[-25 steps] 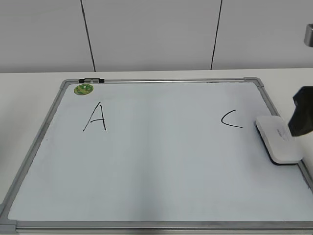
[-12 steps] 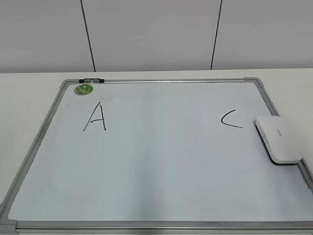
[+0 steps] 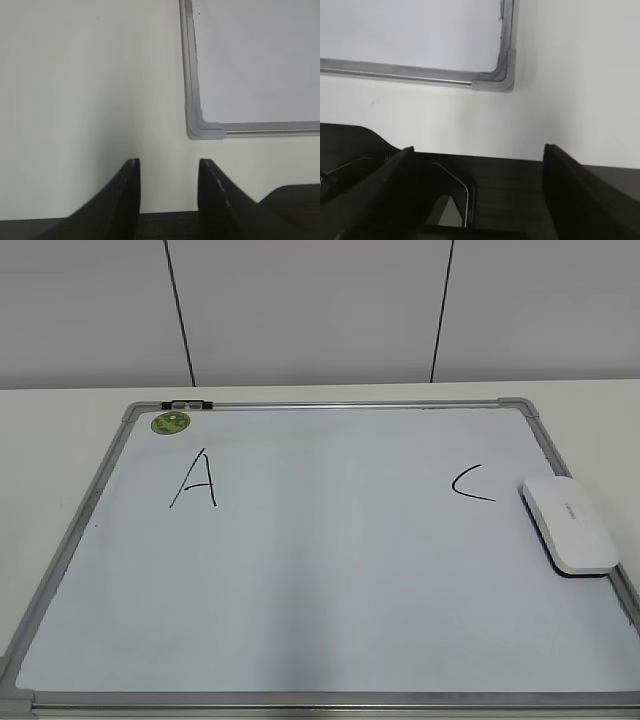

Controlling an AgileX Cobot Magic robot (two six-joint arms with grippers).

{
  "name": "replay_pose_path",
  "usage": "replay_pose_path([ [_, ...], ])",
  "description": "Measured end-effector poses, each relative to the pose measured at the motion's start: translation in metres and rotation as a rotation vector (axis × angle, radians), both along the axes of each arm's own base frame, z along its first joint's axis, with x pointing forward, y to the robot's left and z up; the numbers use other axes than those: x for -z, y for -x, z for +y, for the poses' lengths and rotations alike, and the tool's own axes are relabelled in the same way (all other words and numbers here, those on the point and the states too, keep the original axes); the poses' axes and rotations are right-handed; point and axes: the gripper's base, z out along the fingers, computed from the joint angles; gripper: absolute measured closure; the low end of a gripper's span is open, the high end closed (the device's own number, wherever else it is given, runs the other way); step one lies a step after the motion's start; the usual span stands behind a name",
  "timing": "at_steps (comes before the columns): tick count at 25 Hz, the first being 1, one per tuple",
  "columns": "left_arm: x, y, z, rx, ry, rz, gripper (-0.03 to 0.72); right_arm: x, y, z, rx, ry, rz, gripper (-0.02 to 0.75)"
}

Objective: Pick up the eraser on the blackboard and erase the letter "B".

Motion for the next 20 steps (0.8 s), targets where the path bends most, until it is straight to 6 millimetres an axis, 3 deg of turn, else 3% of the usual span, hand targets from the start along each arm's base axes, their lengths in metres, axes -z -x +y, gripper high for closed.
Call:
replay_pose_path([
  [5, 0.002, -0.001, -0.001, 0.003, 0.006, -0.004, 0.406, -0.002, 0.014, -0.008, 0.007, 0.033, -0.12, 0.167],
  [20, 0.002, -0.001, -0.001, 0.003, 0.008, -0.005, 0.445, 0.0, 0.013, -0.008, 0.006, 0.034, -0.141, 0.172],
])
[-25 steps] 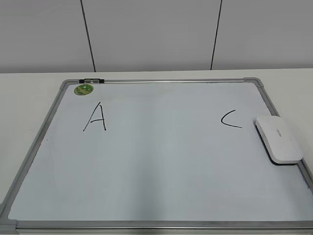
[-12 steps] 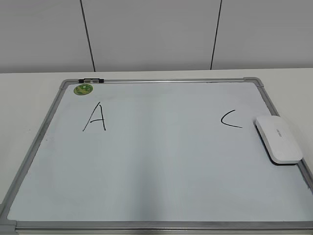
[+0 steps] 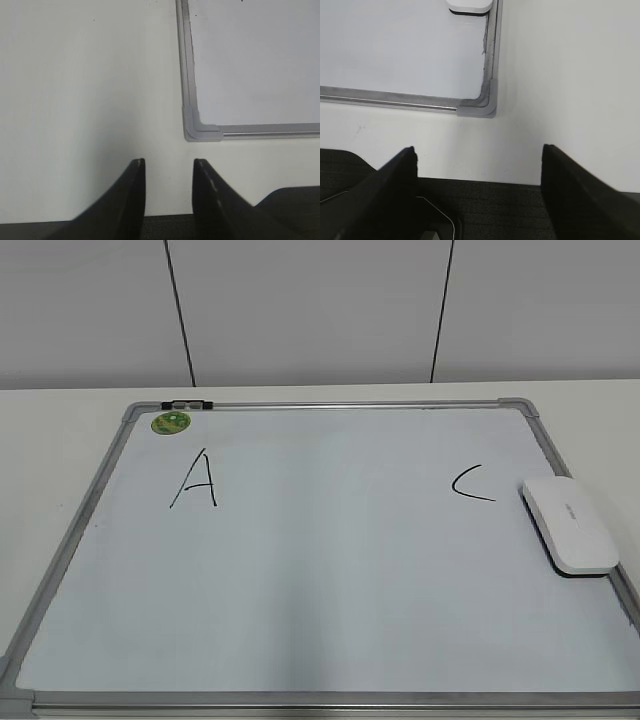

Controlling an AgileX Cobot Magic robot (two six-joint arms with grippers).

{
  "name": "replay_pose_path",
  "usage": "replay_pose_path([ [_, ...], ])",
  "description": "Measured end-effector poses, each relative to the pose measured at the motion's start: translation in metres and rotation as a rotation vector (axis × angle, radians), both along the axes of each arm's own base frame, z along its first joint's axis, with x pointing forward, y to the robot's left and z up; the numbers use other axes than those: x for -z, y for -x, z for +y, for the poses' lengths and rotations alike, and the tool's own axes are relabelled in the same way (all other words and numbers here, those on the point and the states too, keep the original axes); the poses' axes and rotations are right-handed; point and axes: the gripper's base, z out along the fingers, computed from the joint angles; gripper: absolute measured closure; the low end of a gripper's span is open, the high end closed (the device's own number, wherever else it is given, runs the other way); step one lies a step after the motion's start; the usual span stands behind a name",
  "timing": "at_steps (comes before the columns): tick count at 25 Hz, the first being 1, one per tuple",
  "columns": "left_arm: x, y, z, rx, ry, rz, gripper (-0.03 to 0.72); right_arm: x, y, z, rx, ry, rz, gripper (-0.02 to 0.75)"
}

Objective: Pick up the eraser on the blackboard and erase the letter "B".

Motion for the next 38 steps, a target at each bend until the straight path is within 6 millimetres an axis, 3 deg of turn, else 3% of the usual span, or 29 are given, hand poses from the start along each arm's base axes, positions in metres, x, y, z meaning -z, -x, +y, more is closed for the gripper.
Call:
replay_pose_path([
  [13, 0.0, 0.0, 0.0, 0.0, 0.001, -0.002, 0.447, 0.0, 0.0, 0.0, 0.0, 0.0, -0.002, 0.172],
  [18, -0.002, 0.009, 0.001, -0.001, 0.006, -0.06, 0.447, -0.002, 0.005, -0.001, 0.005, -0.007, -0.036, 0.172],
  [27, -0.004, 0.041, 0.003, -0.001, 0.023, -0.266, 0.447, -0.006, 0.032, -0.009, 0.165, -0.027, -0.22, 0.174],
  [38, -0.003, 0.041, 0.003, -0.001, 0.023, -0.264, 0.447, -0.006, 0.056, -0.009, 0.208, -0.038, -0.372, 0.174],
])
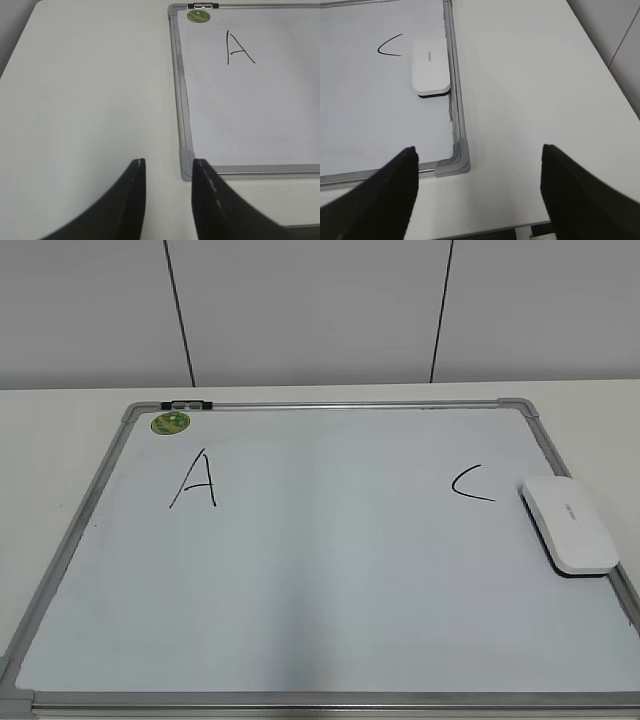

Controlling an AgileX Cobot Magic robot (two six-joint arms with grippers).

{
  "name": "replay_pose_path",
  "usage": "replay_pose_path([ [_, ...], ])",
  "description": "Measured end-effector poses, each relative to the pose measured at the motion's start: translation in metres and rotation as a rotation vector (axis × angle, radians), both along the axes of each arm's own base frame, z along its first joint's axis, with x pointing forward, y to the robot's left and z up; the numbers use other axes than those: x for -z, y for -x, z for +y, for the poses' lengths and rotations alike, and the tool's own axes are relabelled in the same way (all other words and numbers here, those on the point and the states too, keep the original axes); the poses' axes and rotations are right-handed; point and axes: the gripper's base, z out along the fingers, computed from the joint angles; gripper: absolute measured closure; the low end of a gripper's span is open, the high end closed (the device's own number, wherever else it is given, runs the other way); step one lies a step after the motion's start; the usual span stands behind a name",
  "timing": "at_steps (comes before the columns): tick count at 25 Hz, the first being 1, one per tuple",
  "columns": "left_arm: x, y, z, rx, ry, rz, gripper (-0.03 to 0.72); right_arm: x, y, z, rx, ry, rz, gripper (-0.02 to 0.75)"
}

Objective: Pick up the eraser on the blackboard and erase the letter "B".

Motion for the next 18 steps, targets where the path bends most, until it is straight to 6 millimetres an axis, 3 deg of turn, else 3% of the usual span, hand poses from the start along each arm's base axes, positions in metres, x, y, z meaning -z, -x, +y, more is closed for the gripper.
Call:
replay_pose_path([
  [18, 0.0, 0.0, -0.0001, 0.001, 0.001, 0.0, 0.447, 0.0, 0.0001, 0.0, 0.002, 0.0, -0.001, 0.174],
])
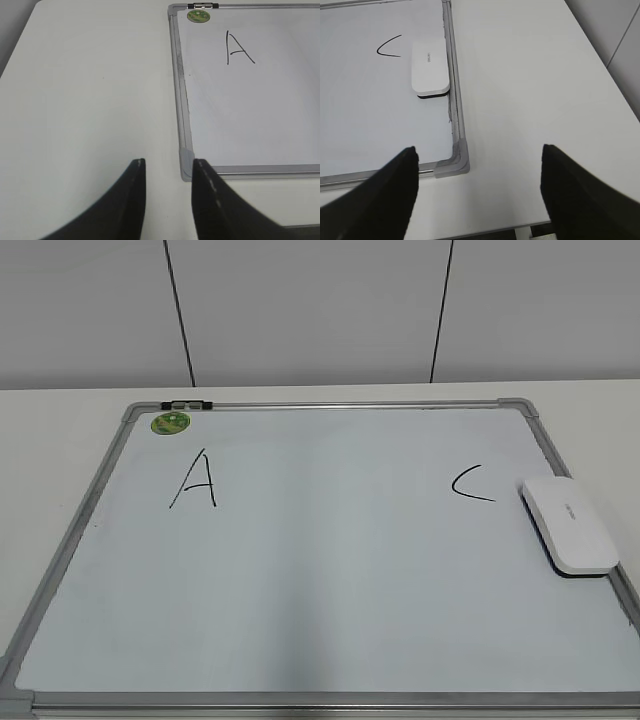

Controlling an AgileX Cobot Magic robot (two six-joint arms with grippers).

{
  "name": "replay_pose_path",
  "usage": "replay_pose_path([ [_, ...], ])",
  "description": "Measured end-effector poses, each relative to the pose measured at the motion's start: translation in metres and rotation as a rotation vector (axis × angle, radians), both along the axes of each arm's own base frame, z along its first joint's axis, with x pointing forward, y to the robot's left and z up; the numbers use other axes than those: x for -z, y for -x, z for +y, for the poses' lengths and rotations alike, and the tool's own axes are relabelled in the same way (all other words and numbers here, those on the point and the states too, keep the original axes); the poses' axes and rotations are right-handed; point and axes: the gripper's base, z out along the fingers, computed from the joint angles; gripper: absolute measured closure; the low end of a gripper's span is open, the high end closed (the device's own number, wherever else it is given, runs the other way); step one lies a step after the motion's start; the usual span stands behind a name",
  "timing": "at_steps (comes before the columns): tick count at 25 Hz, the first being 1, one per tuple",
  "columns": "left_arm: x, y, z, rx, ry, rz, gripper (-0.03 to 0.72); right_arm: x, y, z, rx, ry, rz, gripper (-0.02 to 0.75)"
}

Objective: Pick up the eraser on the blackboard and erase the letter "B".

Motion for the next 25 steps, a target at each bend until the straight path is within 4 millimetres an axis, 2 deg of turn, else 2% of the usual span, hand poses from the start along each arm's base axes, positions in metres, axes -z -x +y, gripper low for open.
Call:
replay_pose_path([
  [25, 0.0, 0.0, 0.0, 0.0, 0.0, 0.0, 0.447, 0.0001, 0.0003, 0.0, 0.0, 0.0, -0.001, 0.174],
])
